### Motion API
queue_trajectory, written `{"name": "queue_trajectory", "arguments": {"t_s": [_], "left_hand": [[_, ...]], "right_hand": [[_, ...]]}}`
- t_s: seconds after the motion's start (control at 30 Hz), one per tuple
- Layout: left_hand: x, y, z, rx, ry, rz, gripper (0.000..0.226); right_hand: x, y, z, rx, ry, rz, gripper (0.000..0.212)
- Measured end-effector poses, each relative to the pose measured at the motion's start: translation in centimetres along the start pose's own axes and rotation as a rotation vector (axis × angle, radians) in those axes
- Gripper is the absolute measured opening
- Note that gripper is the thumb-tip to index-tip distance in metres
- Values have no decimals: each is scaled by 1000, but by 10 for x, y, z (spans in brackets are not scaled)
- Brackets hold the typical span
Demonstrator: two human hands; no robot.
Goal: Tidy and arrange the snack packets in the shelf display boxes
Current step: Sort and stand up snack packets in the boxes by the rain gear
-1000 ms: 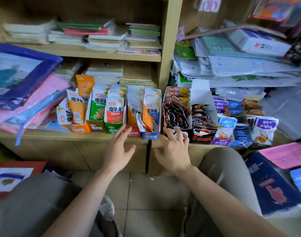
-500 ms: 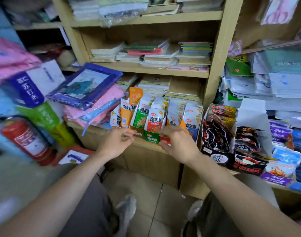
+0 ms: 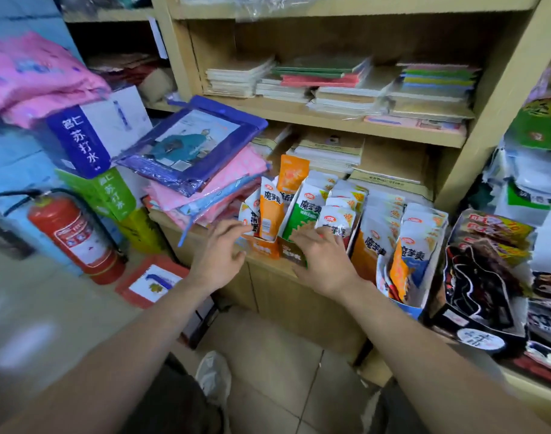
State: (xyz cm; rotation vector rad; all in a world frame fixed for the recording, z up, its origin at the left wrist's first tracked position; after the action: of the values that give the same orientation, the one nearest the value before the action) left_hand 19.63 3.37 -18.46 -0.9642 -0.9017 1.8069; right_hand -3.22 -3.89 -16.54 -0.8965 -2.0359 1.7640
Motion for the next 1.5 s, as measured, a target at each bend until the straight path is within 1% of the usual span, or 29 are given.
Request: {"name": "queue_trajectory", "arguments": {"t_s": [0.1, 0.17, 0.27, 0.33, 0.4, 0.5, 0.57, 0.67, 0.73, 0.8, 0.93, 1.03, 1.13, 1.17, 1.27, 1.37, 1.4, 1.47, 1.5], "left_hand": [[-7, 15, -13, -41, 35, -143, 69], [-15, 21, -17, -37, 43, -195, 73], [-26, 22, -17, 108, 61, -135, 68], [-32, 21, -16, 233, 58, -72, 65], [-38, 20, -14, 305, 45, 22, 66], [-50, 24, -9, 310, 0, 137, 64], [-59, 28, -4, 279, -56, 158, 56], [-70, 29, 6, 228, -123, 152, 40], [-77, 28, 10, 206, -152, 157, 28], [-83, 27, 11, 265, -192, 197, 20], [-96, 26, 7, 516, -279, 310, 20], [-101, 17, 4, 596, -292, 410, 19], [-104, 13, 5, 670, -273, 460, 19], [-104, 12, 6, 683, -272, 472, 19], [-105, 14, 12, 685, -278, 458, 19], [-105, 15, 14, 645, -286, 451, 19], [-105, 15, 14, 637, -293, 450, 19], [-107, 17, 11, 612, -325, 415, 24], [-108, 20, 8, 600, -345, 389, 26]], "right_hand": [[-6, 25, -4, 76, 64, -84, 74], [-7, 31, -8, 84, 101, -77, 74], [-5, 31, -11, 24, 113, -23, 65], [-1, 31, -8, -7, 93, 20, 60], [2, 35, -6, -14, 77, 68, 55], [-2, 32, -3, -8, 76, 229, 41], [-10, 26, 1, 20, 72, 342, 34], [-33, 15, 7, 28, 67, 403, 33], [-56, 7, 12, 6, 76, 424, 35], [-78, 4, 18, -33, 92, 416, 35], [-100, 9, 34, -181, 127, 408, 32], [-104, 8, 43, -251, 127, 448, 26], [-111, -3, 46, -428, 155, 494, 26], [-113, -8, 47, -453, 165, 510, 27], [-124, -16, 54, -385, 170, 526, 36], [-138, -16, 58, -246, 151, 429, 56], [-142, -14, 59, -200, 144, 399, 59], [-145, -10, 62, -157, 133, 398, 55], [-145, -8, 64, -155, 126, 414, 47]]}}
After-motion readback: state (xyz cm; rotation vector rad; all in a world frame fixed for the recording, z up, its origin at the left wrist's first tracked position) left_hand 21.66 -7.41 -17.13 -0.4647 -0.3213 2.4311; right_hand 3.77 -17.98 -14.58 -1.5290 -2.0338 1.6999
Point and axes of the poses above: each hand's wrist, its own x-axis away from the middle knuckle, its own y-axis out of the palm, z = x × y, the point moved 1 cm from there along -x, towards the middle knuckle, and after that the axes turned 8 degrees about -y, right-handed, at the moved point
